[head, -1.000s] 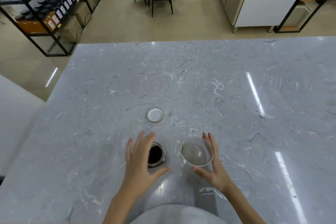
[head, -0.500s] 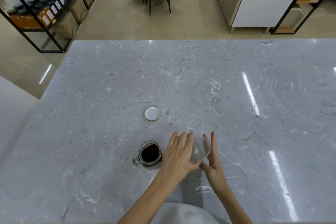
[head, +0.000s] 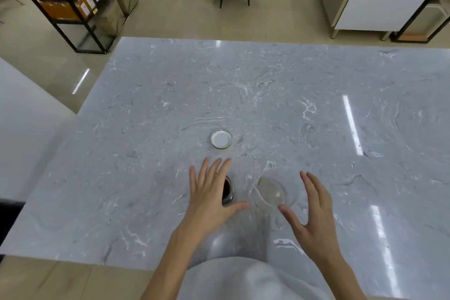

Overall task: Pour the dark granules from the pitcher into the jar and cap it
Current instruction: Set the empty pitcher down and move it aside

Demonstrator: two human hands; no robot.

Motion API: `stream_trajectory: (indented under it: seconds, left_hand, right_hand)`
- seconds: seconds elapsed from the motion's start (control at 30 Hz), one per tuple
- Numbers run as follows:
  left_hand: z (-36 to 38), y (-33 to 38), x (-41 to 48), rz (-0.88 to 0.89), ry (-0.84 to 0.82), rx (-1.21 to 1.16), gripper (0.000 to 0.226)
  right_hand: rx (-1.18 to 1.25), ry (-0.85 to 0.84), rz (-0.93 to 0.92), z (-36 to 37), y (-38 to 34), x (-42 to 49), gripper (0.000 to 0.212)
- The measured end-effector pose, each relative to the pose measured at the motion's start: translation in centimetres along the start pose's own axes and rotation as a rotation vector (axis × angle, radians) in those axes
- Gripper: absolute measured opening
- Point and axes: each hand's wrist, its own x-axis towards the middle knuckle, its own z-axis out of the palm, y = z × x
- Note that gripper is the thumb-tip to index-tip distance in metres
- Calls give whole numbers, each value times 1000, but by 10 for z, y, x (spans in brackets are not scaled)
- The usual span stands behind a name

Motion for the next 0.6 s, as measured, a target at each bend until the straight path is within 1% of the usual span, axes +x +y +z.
stream_trajectory:
  seconds: [0.03, 0.07, 0.1, 0.17, 0.23, 0.3, 0.4, 0.47, 0.53, 0.57, 0.6]
  left_hand:
    - [-2, -14, -6, -61, -29, -66, 111]
    - [-2, -25, -11, -101, -60, -143, 113]
    - [-1, -34, -16, -126, -83, -219, 114]
    - [2, -45, -19, -164, -105, -337, 110]
    - [8, -51, -17, -178, -92, -390, 97]
    - [11, -52, -10, -168, -85, -446, 86]
    - [11, -48, 2, -139, -72, -528, 75]
    - [14, -48, 13, -115, -74, -563, 79]
    - [18, -49, 20, -79, -91, -581, 88]
    - [20, -49, 22, -61, -97, -589, 94]
    - [23, -51, 23, -53, -91, -603, 99]
  right_hand:
    - [-124, -85, -59, 2, -3, 7, 91]
    - [-219, -146, -103, 3, -7, 14, 101]
    - [-278, -195, -124, 6, -11, 20, 104]
    - [-342, -243, -148, 10, -11, 31, 100]
    - [-375, -231, -166, 7, 1, 43, 92]
    - [-385, -218, -167, -1, 15, 54, 89]
    - [-361, -259, -145, -17, 30, 70, 94]
    - [-366, -309, -110, -21, 30, 75, 102]
    - [-404, -283, -157, -19, 19, 74, 106]
    - [-337, -247, -203, -14, 9, 70, 103]
    - [-181, -234, -208, -7, -3, 64, 96]
